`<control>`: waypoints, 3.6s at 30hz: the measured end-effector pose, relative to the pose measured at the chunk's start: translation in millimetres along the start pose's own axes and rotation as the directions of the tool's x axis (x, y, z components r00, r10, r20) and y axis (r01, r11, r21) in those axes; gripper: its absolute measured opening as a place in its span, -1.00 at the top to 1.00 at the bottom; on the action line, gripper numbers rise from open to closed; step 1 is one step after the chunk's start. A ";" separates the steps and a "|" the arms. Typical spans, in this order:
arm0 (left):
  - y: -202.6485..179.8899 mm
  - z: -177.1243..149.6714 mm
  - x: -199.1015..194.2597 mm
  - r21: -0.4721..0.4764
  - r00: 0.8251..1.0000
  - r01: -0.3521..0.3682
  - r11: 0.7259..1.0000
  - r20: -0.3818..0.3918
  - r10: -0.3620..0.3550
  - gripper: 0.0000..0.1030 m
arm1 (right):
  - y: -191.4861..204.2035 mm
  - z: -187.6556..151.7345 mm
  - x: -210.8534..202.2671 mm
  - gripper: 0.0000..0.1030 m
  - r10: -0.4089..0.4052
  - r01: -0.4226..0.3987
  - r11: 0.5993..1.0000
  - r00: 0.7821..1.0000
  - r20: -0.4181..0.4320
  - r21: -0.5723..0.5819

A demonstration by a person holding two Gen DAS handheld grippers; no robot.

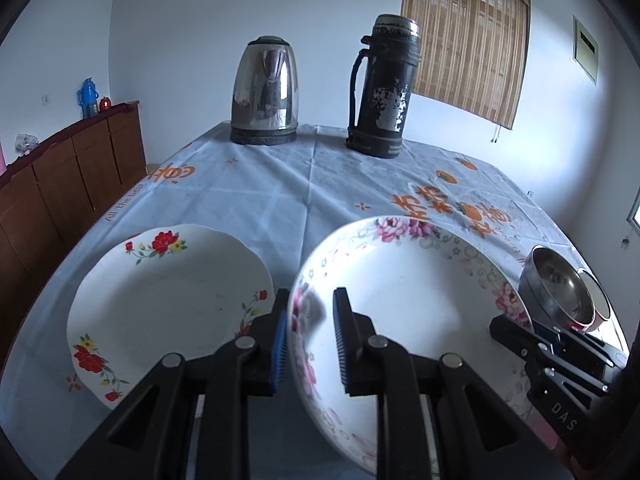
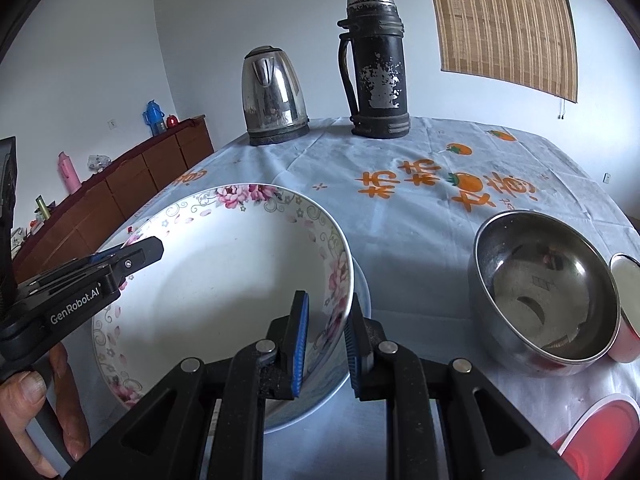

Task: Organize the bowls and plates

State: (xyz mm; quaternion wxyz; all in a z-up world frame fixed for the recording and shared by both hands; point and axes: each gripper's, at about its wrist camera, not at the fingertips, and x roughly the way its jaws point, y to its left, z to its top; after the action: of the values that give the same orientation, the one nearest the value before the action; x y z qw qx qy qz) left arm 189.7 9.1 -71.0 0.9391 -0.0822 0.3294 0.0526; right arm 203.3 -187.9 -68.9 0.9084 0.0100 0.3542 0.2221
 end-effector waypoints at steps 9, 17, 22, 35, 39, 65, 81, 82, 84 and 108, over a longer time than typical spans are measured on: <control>0.4 -1.3 7.8 0.001 1.000 0.008 1.000 -0.015 -0.008 0.65 | -0.7 -0.8 5.4 0.64 -0.008 0.008 1.000 1.000 -0.015 0.002; -1.2 -3.2 13.3 0.009 1.000 0.006 1.000 -0.029 -0.005 0.65 | -0.1 -0.7 8.3 0.64 -0.019 0.019 1.000 1.000 -0.025 -0.002; -2.0 -4.9 17.2 0.015 0.999 0.000 1.000 -0.041 0.001 0.65 | 0.9 -1.3 9.1 0.64 -0.026 0.026 1.000 0.999 -0.028 -0.007; -2.3 -8.8 22.9 0.036 0.998 -0.021 0.999 -0.056 0.023 0.65 | 6.3 -3.1 10.4 0.64 -0.058 0.056 0.997 0.998 -0.028 -0.057; -3.0 -9.5 22.7 0.042 0.998 -0.026 0.999 -0.053 0.028 0.65 | 6.7 -3.1 10.4 0.63 -0.059 0.058 0.997 0.998 -0.027 -0.059; -4.1 -11.7 23.6 0.051 0.998 -0.026 0.998 -0.051 0.028 0.63 | 8.8 -2.8 8.3 0.61 -0.070 0.069 0.996 0.997 -0.019 -0.060; -8.6 -12.8 22.7 0.071 0.998 -0.035 0.997 -0.044 0.038 0.64 | 8.9 -2.5 7.6 0.44 -0.094 0.093 0.994 0.996 -0.008 -0.062; -8.7 -12.9 22.6 0.071 0.998 -0.035 0.997 -0.044 0.038 0.64 | 8.6 -2.6 7.4 0.44 -0.093 0.093 0.994 0.996 -0.008 -0.061; -8.3 -12.7 22.5 0.070 0.998 -0.035 0.997 -0.044 0.038 0.64 | 9.2 -2.6 7.5 0.44 -0.094 0.094 0.994 0.996 -0.008 -0.061; -5.7 -11.9 14.1 0.065 1.000 -0.025 0.998 -0.005 0.025 0.64 | 10.9 -2.8 8.0 0.44 -0.113 0.112 0.991 0.993 -0.010 -0.076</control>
State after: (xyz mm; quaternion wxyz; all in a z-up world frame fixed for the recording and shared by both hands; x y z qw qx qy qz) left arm 194.2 1.8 -88.3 0.9396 -0.0476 0.3346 0.0535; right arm 202.4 -175.2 -74.3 0.9167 -0.0459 0.3520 0.1836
